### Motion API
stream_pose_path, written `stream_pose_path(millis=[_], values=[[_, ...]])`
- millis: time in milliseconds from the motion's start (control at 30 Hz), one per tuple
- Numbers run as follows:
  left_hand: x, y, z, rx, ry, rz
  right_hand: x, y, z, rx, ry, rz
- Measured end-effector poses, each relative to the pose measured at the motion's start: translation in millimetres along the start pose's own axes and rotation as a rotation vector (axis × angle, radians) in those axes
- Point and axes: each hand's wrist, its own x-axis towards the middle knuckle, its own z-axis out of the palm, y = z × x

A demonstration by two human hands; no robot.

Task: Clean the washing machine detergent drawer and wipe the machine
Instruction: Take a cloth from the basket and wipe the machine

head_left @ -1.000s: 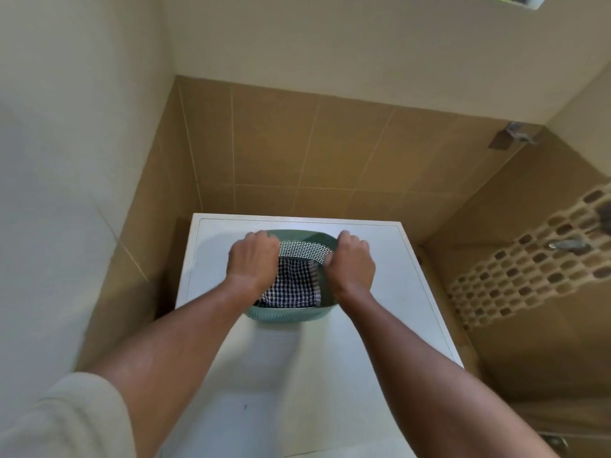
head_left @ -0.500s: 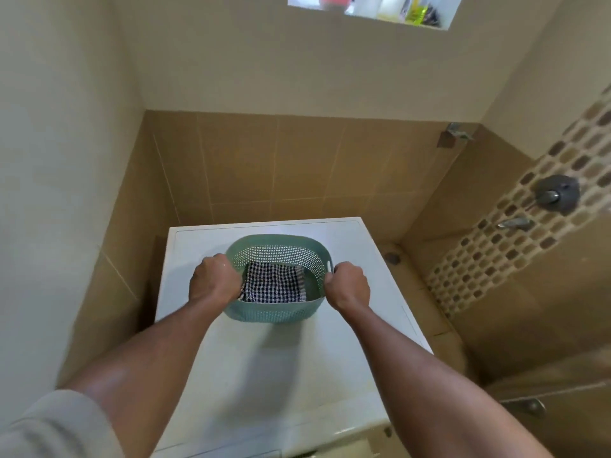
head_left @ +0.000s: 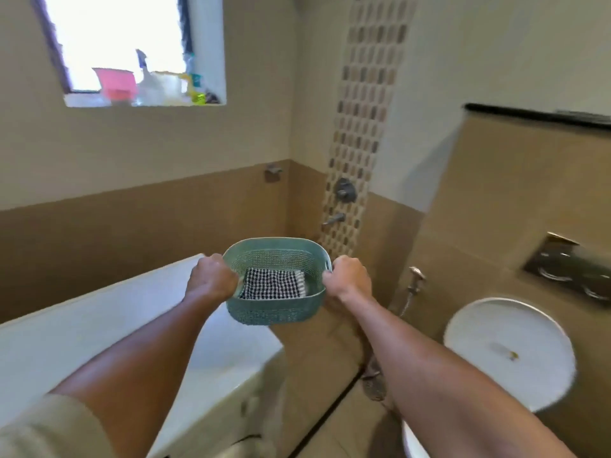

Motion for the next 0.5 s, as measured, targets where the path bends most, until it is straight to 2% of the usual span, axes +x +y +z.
stream_pose_path(millis=[300,500], values=[[-98.7,250.0,90.2,-0.016,-0.191,0.432,-40.2,234.9,-175.3,-0.023,0.266,0.343],[-142.7,383.9,115.5,-0.179,-0.306,0.668,-56.6,332.9,-281.4,0.008,0.444,0.510]])
